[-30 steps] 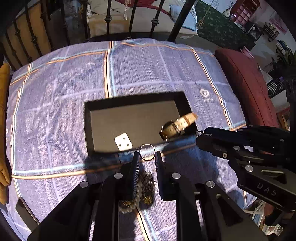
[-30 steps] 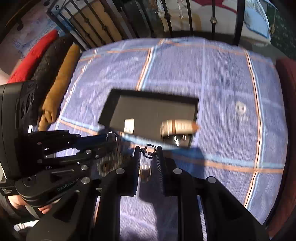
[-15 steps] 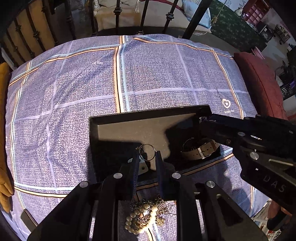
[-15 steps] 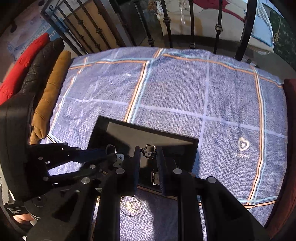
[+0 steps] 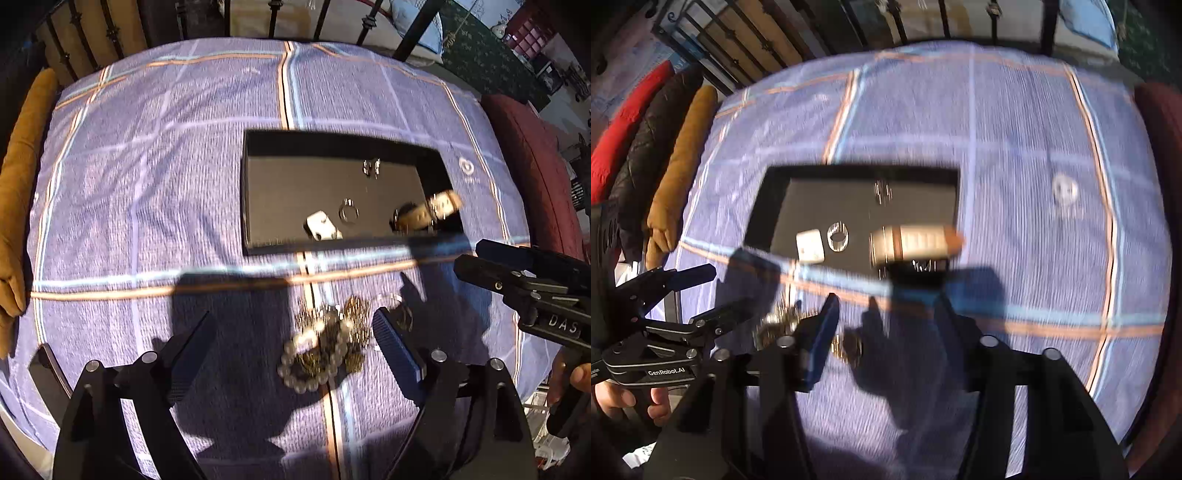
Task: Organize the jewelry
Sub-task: 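Drop the silver ring into the box with left tool while right drops charm, then close the left tool on the pearl bracelet in the pile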
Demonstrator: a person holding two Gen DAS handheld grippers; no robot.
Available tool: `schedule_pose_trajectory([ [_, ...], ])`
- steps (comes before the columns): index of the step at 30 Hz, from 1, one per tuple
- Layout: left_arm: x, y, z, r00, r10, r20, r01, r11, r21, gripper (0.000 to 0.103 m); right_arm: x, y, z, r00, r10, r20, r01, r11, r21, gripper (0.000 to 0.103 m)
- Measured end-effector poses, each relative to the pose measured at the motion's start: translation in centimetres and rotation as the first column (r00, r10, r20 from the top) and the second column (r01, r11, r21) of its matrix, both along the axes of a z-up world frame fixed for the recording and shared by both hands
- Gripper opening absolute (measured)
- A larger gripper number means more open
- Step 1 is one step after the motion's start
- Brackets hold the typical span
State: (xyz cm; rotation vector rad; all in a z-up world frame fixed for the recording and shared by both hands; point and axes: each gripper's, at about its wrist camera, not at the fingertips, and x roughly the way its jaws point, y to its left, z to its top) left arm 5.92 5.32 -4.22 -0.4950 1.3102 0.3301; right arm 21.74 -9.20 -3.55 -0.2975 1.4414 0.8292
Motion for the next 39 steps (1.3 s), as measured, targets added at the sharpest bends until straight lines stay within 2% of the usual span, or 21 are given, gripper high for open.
schedule_pose_trajectory([
  [3,-1.2,-1.9,-1.8,0.997,-0.041,-0.059,0.042,0.999,0.020,0.084,-2.0,-1.7,-1.8,0.998,-0.005,-0.066,0.003,0.999,-0.033,0.058],
  [6,-1.1,-2.8,-3.1,0.993,-0.065,-0.097,0.071,0.996,0.056,0.084,-3.6,-2.8,-2.8,0.996,0.005,-0.089,-0.010,0.998,-0.060,0.058],
  [11,0.4,-3.1,-3.9,0.992,-0.073,-0.102,0.081,0.993,0.081,0.084,-4.0,-3.0,-2.6,0.997,0.012,-0.083,-0.017,0.998,-0.061,0.058],
  [14,1.6,-3.4,-3.9,0.991,-0.093,-0.099,0.103,0.990,0.099,0.078,-3.9,-2.8,-2.2,0.996,0.010,-0.088,-0.014,0.999,-0.050,0.058],
  [17,2.8,-3.5,-4.1,0.992,-0.102,-0.075,0.106,0.992,0.063,0.057,-4.0,-2.8,-2.1,0.996,0.013,-0.093,-0.017,0.999,-0.046,0.058],
  [19,3.1,-3.6,-3.9,0.992,-0.108,-0.067,0.112,0.991,0.068,0.037,-4.1,-2.8,-2.1,0.995,0.013,-0.096,-0.017,0.999,-0.045,0.058],
  [21,3.1,-3.5,-4.0,0.990,-0.119,-0.073,0.123,0.990,0.064,0.031,-4.1,-2.8,-2.1,0.995,0.013,-0.096,-0.018,0.999,-0.047,0.058],
  [23,3.3,-3.1,-4.0,0.993,-0.103,-0.056,0.106,0.993,0.048,0.030,-4.2,-2.6,-2.1,0.995,0.013,-0.095,-0.017,0.999,-0.046,0.058],
  [24,3.2,-2.9,-3.9,0.995,-0.092,-0.048,0.094,0.995,0.037,0.026,-4.2,-2.6,-2.1,0.995,0.015,-0.096,-0.020,0.999,-0.047,0.058],
  [25,2.8,-2.6,-3.7,0.996,-0.081,-0.039,0.082,0.996,0.031,0.016,-4.3,-2.5,-2.1,0.995,0.016,-0.096,-0.020,0.999,-0.045,0.058],
  [26,2.7,-2.4,-3.5,0.997,-0.070,-0.028,0.070,0.997,0.018,0.011,-4.4,-2.5,-2.0,0.995,0.018,-0.097,-0.022,0.999,-0.042,0.058],
  [28,2.4,-1.9,-2.5,0.999,-0.047,0.005,0.047,0.999,0.007,0.006,-4.6,-2.1,-2.0,0.995,0.028,-0.094,-0.032,0.999,-0.037,0.058],
  [34,1.4,-1.0,0.3,0.996,0.015,0.088,-0.012,0.999,-0.036,0.006,-5.3,0.1,-2.1,0.994,0.079,-0.069,-0.081,0.996,-0.022,0.058],
  [38,2.0,-1.9,-1.2,0.999,-0.011,0.052,0.015,0.998,-0.062,0.007,-4.8,1.3,-2.2,0.995,0.076,-0.064,-0.078,0.997,-0.022,0.058],
  [39,2.4,-2.4,-1.7,0.999,-0.023,0.036,0.024,0.999,-0.048,0.012,-4.7,1.4,-2.1,0.995,0.077,-0.061,-0.078,0.997,-0.020,0.058],
])
